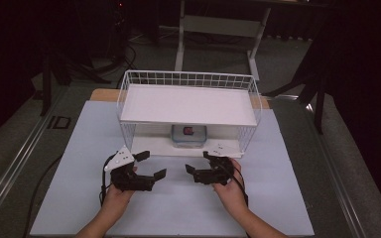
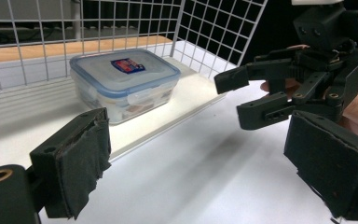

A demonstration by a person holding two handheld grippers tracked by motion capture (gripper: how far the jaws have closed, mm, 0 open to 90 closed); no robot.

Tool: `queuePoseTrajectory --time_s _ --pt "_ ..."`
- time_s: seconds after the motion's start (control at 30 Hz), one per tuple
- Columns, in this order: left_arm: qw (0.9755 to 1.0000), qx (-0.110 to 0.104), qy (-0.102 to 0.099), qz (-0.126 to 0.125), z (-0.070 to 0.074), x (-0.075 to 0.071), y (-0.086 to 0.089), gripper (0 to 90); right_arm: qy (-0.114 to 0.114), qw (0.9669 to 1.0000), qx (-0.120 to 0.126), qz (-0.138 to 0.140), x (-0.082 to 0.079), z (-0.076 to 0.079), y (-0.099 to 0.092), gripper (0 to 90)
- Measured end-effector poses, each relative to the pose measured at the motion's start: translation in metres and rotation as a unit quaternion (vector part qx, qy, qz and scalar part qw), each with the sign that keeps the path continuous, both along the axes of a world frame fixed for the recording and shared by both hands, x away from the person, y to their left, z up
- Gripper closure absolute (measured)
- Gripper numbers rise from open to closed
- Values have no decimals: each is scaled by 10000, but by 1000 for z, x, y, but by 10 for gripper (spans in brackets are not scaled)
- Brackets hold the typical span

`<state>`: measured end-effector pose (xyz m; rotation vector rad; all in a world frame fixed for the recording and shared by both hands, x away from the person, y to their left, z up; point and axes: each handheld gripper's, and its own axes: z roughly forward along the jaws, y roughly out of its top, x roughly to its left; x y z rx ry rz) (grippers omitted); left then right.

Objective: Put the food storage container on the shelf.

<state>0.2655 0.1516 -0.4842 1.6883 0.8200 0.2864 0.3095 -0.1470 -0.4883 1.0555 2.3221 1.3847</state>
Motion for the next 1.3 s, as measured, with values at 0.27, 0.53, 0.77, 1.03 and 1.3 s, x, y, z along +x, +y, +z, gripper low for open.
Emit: queuePoseTrajectory --time_s 0.27,0.53,0.77,1.03,1.3 --pt "10000 34 -4 -10 3 -11 8 81 -7 10000 69 15 -18 5 -24 152" --pt "10000 -2 37 43 1 -18 21 81 -80 9999 74 2 -25 7 -43 174" --pt "9999 78 62 105 0 -24 32 81 -106 9998 137 11 -34 11 -59 178" --pt "9998 139 -53 130 1 -31 42 81 -158 9997 199 52 -43 10 -78 178" --pt "9993 298 -196 69 -2 -39 44 80 -262 9996 91 -12 -48 11 -96 178"
